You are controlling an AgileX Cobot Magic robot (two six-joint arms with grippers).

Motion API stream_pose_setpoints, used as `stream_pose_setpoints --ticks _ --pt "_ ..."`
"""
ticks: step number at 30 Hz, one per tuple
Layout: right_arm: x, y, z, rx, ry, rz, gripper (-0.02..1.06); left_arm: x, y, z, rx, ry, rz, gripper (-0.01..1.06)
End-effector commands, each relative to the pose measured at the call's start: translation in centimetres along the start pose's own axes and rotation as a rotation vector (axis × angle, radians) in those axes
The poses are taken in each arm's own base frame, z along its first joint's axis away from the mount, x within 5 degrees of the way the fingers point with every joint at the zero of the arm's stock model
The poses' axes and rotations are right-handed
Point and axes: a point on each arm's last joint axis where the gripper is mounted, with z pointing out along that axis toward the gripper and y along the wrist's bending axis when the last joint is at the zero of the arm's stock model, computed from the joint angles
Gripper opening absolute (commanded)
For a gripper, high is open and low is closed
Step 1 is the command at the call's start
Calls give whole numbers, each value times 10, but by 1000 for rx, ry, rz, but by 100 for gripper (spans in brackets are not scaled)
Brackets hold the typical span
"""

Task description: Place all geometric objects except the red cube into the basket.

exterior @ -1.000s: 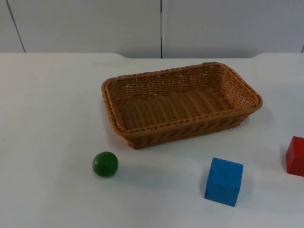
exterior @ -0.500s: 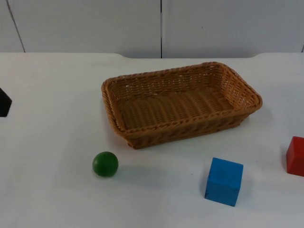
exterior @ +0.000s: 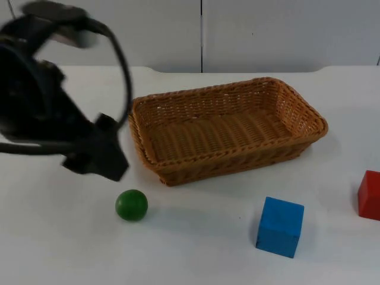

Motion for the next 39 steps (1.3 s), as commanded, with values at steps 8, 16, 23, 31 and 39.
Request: stream_pose_setpoints --ticks 8,16,23,31,39 --pt "-2 1 -2 -6 -15 4 105 -22 -5 60 8 119 62 98" --pt "-2 1 -2 -8 -17 7 105 -16 6 108 -31 130 44 98" --pt "-3 1 -2 -8 -25 7 105 -11 11 134 -60 115 36 98" --pt "-3 1 -2 -9 -30 9 105 -8 13 145 -69 114 30 98" --pt "-3 1 -2 -9 -30 9 105 -7 13 146 -62 131 32 59"
